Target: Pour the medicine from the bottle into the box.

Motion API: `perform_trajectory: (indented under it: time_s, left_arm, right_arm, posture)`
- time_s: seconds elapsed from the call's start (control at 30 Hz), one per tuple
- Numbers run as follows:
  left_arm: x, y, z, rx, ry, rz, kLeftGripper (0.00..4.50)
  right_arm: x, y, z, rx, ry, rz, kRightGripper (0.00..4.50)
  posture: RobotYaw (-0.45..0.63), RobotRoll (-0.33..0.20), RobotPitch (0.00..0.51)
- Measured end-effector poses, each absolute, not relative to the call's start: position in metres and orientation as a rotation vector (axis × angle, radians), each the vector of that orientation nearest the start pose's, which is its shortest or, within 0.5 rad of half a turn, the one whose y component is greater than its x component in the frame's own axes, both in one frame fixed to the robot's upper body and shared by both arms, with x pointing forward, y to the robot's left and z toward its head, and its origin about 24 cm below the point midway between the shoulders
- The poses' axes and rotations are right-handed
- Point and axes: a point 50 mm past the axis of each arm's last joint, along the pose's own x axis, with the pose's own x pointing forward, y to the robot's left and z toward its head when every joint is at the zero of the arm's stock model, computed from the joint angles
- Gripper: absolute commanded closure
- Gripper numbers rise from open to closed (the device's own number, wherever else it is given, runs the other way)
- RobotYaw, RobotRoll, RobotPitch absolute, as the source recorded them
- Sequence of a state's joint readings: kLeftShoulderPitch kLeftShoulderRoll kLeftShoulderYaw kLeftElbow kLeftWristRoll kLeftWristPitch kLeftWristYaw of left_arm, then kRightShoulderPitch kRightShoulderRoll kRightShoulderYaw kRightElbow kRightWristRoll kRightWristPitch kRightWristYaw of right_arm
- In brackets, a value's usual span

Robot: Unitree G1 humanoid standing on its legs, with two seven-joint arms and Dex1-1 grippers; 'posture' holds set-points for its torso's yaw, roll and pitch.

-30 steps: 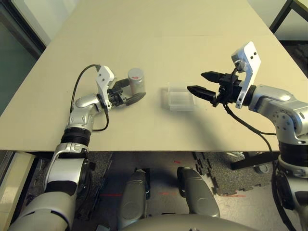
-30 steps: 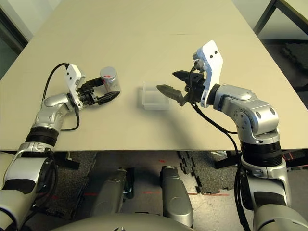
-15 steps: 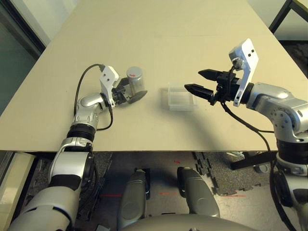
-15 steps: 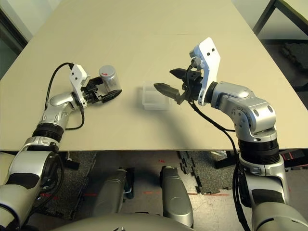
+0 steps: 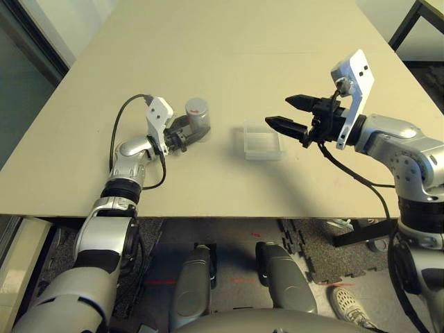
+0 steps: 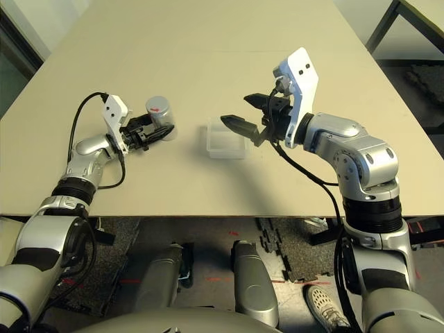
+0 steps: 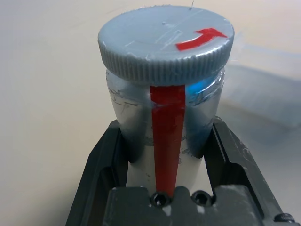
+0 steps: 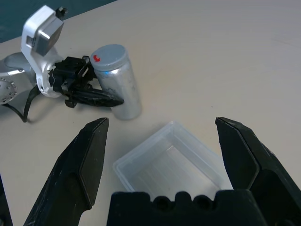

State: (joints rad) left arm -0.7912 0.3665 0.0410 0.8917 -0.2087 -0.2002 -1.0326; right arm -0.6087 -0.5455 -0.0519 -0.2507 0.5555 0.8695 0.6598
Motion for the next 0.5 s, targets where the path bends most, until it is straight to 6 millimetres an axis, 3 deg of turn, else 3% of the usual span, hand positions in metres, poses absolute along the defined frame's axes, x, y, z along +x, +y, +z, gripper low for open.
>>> perform_trajectory:
  time_s: [0.2, 0.37, 0.5]
  left_arm:
    - [0.366, 0.160, 0.158, 0.159, -0.112, -1.067, 2.09]
    - [0.363, 0.147, 0.166, 0.164, -0.086, -1.157, 2.09]
    - [0.362, 0.140, 0.167, 0.158, -0.074, -1.183, 2.09]
  right_arm:
    - [0.300, -0.137, 0.222, -0.108, 0.026, 0.951, 0.00]
    - [0.301, -0.111, 0.229, -0.144, -0.029, 1.021, 0.00]
    - [0.305, -0.103, 0.235, -0.206, -0.084, 1.007, 0.00]
  posture:
    - [-0.14, 0.000, 0.140]
    - [-0.15, 0.000, 0.140]
    - [-0.15, 0.000, 0.141]
